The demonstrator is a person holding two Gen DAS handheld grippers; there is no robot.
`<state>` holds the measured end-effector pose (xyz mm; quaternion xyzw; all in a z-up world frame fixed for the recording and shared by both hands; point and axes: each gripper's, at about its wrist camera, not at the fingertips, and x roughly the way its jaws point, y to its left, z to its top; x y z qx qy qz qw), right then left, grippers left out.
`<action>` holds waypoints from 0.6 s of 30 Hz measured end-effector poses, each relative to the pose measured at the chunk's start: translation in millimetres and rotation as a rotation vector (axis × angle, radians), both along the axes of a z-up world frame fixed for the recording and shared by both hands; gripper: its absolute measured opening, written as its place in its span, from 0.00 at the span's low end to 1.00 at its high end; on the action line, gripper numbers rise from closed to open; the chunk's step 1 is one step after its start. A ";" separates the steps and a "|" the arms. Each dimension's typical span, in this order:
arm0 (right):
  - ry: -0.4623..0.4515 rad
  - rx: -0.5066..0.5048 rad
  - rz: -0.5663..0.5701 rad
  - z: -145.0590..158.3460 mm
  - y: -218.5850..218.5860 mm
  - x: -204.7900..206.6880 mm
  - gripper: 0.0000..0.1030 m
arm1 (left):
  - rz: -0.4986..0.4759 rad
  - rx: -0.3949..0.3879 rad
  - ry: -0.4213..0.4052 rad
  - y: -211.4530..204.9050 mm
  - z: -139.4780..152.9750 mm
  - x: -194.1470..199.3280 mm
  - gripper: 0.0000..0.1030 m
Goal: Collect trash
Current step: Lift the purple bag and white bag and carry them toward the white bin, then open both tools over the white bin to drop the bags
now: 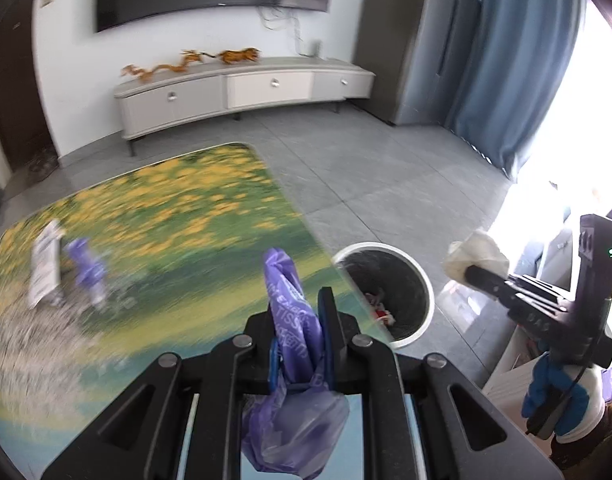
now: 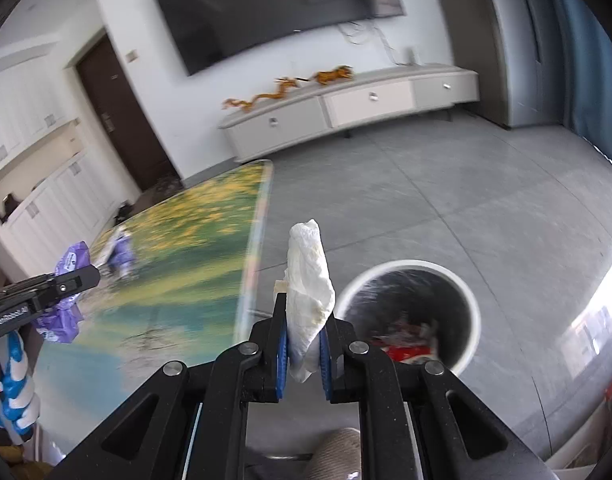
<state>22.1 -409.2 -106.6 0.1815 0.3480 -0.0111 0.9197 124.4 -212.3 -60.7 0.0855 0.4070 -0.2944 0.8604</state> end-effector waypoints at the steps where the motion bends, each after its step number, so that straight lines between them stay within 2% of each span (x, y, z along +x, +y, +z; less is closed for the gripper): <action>1: 0.009 0.003 -0.008 -3.7 -5.8 1.9 0.12 | -0.012 0.008 0.001 -11.1 -1.8 2.6 0.15; 10: 0.106 0.045 -0.056 -49.7 -57.4 31.5 0.14 | -0.121 0.059 0.073 -121.1 -33.2 41.0 0.16; 18: 0.188 0.048 -0.064 -86.0 -74.0 59.0 0.14 | -0.118 0.041 0.196 -179.1 -79.2 77.6 0.17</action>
